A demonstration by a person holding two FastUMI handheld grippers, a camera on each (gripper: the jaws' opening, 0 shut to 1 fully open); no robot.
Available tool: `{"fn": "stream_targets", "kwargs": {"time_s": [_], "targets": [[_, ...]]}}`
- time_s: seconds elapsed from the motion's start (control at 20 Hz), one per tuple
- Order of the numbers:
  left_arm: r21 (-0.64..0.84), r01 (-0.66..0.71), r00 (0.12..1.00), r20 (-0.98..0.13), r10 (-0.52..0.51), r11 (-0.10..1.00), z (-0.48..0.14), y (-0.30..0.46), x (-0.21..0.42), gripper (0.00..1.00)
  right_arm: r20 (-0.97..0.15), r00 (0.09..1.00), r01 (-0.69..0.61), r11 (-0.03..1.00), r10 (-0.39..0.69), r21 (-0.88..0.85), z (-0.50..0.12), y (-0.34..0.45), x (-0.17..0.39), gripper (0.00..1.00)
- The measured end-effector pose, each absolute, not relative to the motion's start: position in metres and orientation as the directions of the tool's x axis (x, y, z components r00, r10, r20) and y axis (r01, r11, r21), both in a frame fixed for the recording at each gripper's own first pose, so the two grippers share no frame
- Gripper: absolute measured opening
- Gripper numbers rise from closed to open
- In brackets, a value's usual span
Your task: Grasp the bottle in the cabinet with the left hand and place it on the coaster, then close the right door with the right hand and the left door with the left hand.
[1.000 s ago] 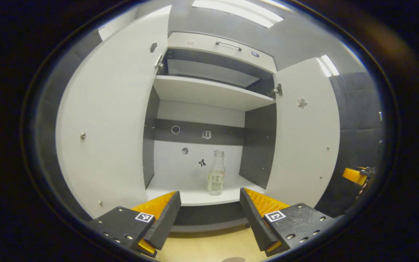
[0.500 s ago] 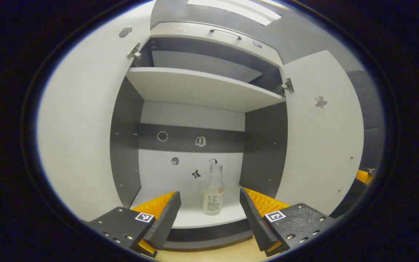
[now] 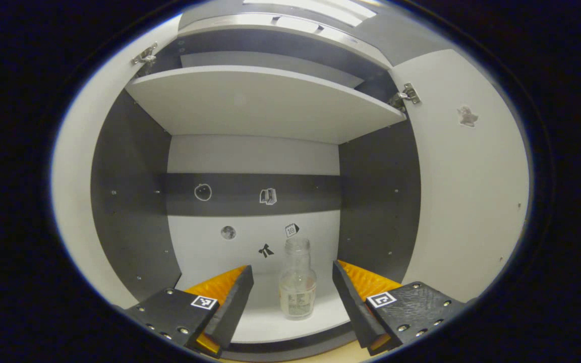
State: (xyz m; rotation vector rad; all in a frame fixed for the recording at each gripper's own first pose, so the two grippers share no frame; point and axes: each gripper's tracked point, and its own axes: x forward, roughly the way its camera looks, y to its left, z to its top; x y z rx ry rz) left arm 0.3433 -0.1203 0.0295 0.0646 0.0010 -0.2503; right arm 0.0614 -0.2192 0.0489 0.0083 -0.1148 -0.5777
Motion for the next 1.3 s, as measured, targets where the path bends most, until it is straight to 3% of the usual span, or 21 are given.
{"fn": "stream_targets", "kwargs": {"time_s": [0.65,0.7,0.75,0.95,1.3], "targets": [[0.053,0.293,0.955,-0.055,-0.29,0.955,0.006,-0.149,0.413,0.94,0.091,0.795,0.598,0.8,-0.599,0.047,0.044,-0.249,0.076,0.96],[0.063,0.277,0.961,-0.045,-0.274,0.959,0.007,-0.148,0.418,0.91,0.09,0.793,0.601,0.798,-0.602,0.046,0.044,-0.25,0.078,0.96],[0.067,0.274,0.961,-0.042,-0.272,0.959,0.011,-0.145,0.412,0.61,0.092,0.792,0.603,0.797,-0.604,0.044,0.043,-0.252,0.079,0.96],[0.073,0.291,0.956,-0.045,-0.288,0.954,0.007,-0.154,0.427,0.41,0.081,0.793,0.603,0.797,-0.603,0.036,0.039,-0.255,0.082,0.96],[0.067,0.287,0.957,-0.058,-0.284,0.955,0.009,-0.153,0.414,0.37,0.08,0.804,0.588,0.808,-0.589,0.036,0.037,-0.255,0.088,0.96]]}}
